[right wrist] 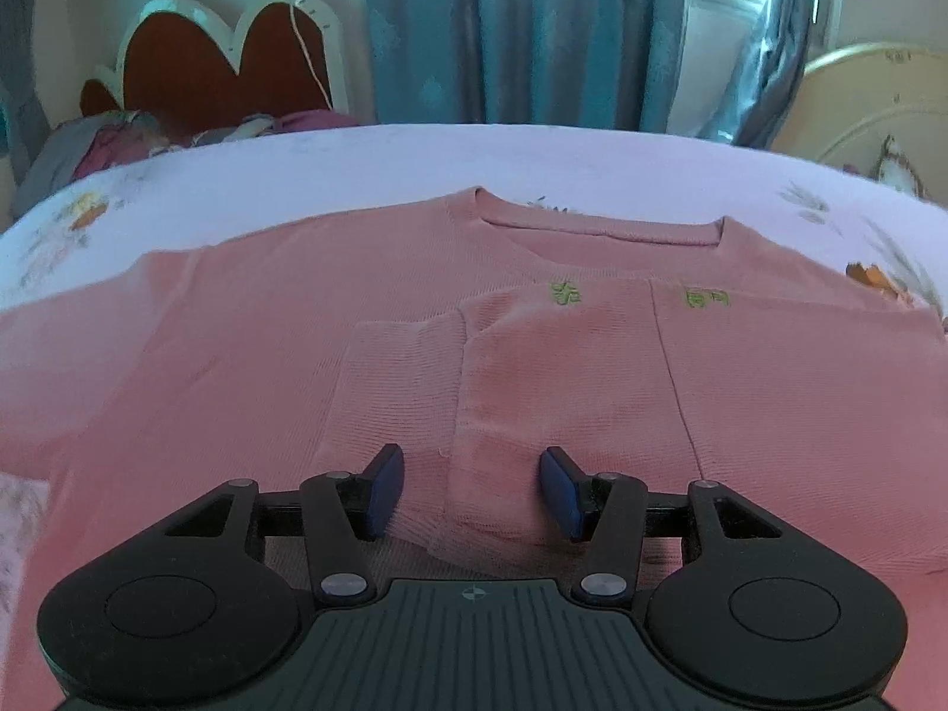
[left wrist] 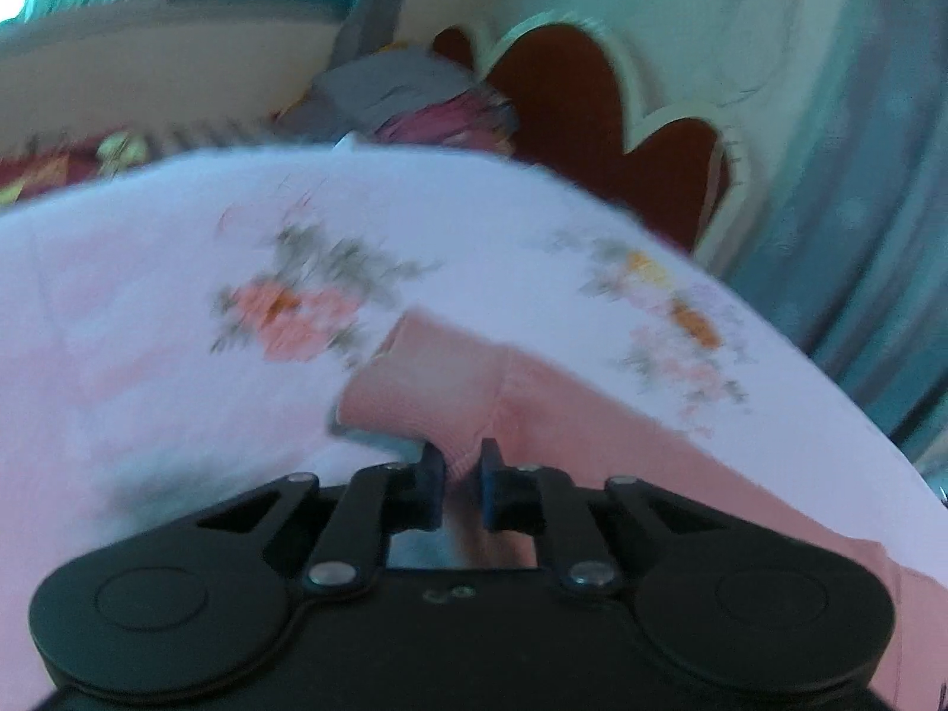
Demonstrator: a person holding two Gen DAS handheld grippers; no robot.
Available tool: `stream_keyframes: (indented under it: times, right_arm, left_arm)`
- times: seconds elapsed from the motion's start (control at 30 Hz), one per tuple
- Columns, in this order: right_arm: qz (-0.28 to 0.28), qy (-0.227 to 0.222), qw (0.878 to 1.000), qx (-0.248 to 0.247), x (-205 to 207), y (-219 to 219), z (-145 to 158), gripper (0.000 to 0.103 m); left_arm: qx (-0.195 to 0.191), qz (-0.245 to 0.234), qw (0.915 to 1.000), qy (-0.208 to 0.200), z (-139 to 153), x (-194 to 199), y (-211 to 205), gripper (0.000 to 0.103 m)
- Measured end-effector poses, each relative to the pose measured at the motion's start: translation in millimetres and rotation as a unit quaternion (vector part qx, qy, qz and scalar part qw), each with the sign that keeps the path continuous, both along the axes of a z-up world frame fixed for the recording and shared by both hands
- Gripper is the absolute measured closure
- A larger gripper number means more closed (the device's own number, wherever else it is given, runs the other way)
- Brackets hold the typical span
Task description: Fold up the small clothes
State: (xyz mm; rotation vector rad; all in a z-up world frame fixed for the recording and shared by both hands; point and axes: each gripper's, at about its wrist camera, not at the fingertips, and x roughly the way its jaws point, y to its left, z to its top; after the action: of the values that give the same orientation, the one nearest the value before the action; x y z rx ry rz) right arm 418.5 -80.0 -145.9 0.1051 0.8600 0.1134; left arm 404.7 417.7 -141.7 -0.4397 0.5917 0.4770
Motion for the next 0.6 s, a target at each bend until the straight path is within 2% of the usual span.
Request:
stream_keyframes:
  times: [0.13, 0.27, 0.43, 0.6]
  right_arm:
    - [-0.011, -0.021, 1.000, 0.016, -7, -7, 10, 0.052]
    - [-0.019, -0.038, 0.999, 0.029, -15, -19, 22, 0.052]
    - [-0.037, -0.050, 0.997, 0.035, -28, -51, 35, 0.052]
    - [-0.065, -0.055, 0.996, 0.027, -50, -98, 40, 0.052]
  left_arm:
    - [0.033, -0.067, 0.9963, -0.042, 33, -1, -42, 0.093]
    - [0.047, -0.162, 0.9822, -0.082, 65, 4, -108, 0.093]
    - [0.020, -0.283, 0.9516, -0.117, 88, 16, -216, 0.093]
    - [0.001, -0.394, 0.9113, -0.118, 81, 22, -333, 0.093]
